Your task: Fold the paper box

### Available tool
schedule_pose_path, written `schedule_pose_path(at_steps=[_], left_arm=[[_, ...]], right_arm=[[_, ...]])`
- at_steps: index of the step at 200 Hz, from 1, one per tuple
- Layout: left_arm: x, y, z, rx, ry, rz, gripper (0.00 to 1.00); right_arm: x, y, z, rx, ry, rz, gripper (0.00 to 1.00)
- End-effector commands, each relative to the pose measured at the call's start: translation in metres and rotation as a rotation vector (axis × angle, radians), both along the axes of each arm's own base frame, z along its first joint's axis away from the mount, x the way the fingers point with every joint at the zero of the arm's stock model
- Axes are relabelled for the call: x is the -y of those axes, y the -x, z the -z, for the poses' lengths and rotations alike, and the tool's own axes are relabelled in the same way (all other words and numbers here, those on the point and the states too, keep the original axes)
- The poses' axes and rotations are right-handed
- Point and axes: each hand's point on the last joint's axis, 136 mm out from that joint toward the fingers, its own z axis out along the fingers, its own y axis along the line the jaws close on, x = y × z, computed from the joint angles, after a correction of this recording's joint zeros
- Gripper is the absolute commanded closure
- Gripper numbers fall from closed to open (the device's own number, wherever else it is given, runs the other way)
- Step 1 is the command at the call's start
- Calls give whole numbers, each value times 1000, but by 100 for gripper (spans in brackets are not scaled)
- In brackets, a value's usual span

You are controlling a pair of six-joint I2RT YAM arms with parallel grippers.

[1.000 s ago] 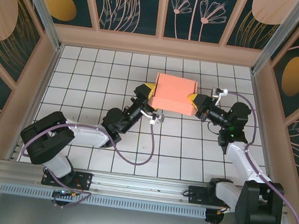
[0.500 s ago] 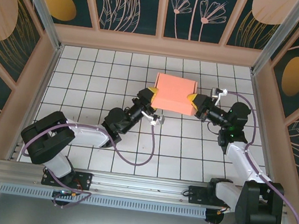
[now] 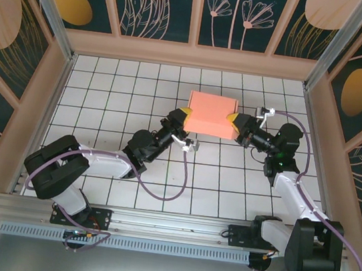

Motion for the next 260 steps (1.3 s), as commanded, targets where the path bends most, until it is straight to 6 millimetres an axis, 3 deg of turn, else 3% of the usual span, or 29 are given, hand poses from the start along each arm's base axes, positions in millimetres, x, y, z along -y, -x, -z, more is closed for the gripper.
schedule_pose_path(at_steps=[1,40,67,129,168,204,260], left_arm=[[-1,4,-27,-49,125,30,68],[-1,-1,-4,-166,92,14,69],[-2,-1,8,-250,106,15,69],[-11,-4,58,-588,133,-58,67],[-24,7,93,-815,147,-117,68],[-30,26,112,-1015,177,-130,70],[-40,54,130,-1263,144,-173,69]], right_arm=[[0,-1,-11,69,16,13,41],[6,-4,-15,105,35,47,25],[25,-12,-9,104,91,137,19],[86,-14,10,126,317,394,20],[102,-7,16,217,577,444,21],[97,-1,10,335,683,404,20],[52,15,8,590,915,221,20]])
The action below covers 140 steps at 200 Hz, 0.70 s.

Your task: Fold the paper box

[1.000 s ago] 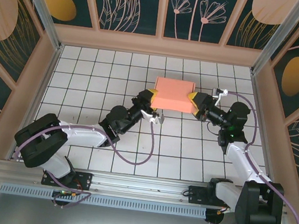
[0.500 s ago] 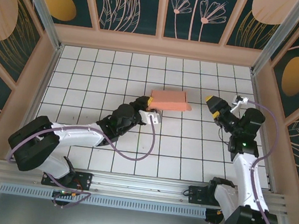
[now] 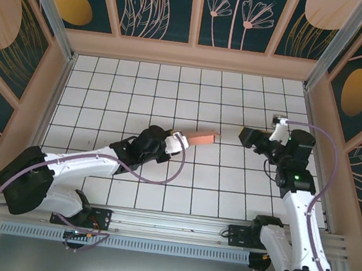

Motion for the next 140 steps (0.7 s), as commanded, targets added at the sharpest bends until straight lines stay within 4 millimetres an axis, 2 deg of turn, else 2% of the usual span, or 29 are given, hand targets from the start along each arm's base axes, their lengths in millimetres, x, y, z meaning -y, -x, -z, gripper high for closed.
schedule_pose_path(at_steps=[1,34,73,92,118,140], left_arm=[[-5,19,7,-161,1,-15,69],[-8,35,20,-288,-23,-15,69],[-6,48,21,-411,7,-5,68],[-7,52,29,-466,-6,-16,68],[-10,54,43,-520,-38,-39,69],[-9,52,45,-518,-36,-42,68]], right_arm=[[-13,6,-12,127,209,-65,20],[-39,20,1,137,321,-182,19],[-56,32,18,177,468,-290,20],[-63,37,30,202,548,-365,21],[-69,36,44,219,602,-424,30],[-73,33,50,224,611,-447,41]])
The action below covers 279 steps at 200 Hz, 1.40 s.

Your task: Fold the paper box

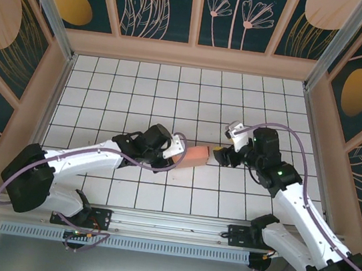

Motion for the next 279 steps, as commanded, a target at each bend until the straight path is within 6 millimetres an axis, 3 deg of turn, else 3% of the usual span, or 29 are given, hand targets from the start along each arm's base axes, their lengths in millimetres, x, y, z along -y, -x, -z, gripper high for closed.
schedule_pose_path(at_steps=[1,49,128,206,279], left_arm=[[0,3,2,-49,2,-16,68],[0,4,9,-60,-9,-10,67],[2,5,14,-66,-4,0,67],[0,9,21,-85,-13,4,68],[-1,10,23,-87,-14,3,69]], right_arm=[[-3,-4,5,47,56,-51,41],[-16,3,20,-5,71,-155,46],[-17,-9,46,-62,142,-162,53],[-27,-9,48,-81,120,-208,72],[-33,-12,46,-84,103,-226,72]])
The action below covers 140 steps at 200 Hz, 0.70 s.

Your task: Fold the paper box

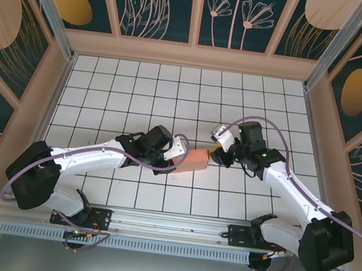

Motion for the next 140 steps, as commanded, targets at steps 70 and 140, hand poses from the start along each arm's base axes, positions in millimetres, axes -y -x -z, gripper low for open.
schedule_pose_path(at_steps=[70,140], left_arm=[[-3,4,12,-40,-7,-11,69],[-1,-11,11,0,-20,-60,66]], right_arm=[[-11,-2,-13,-3,-33,-35,100],[-18,-2,-25,-123,-135,133,100]])
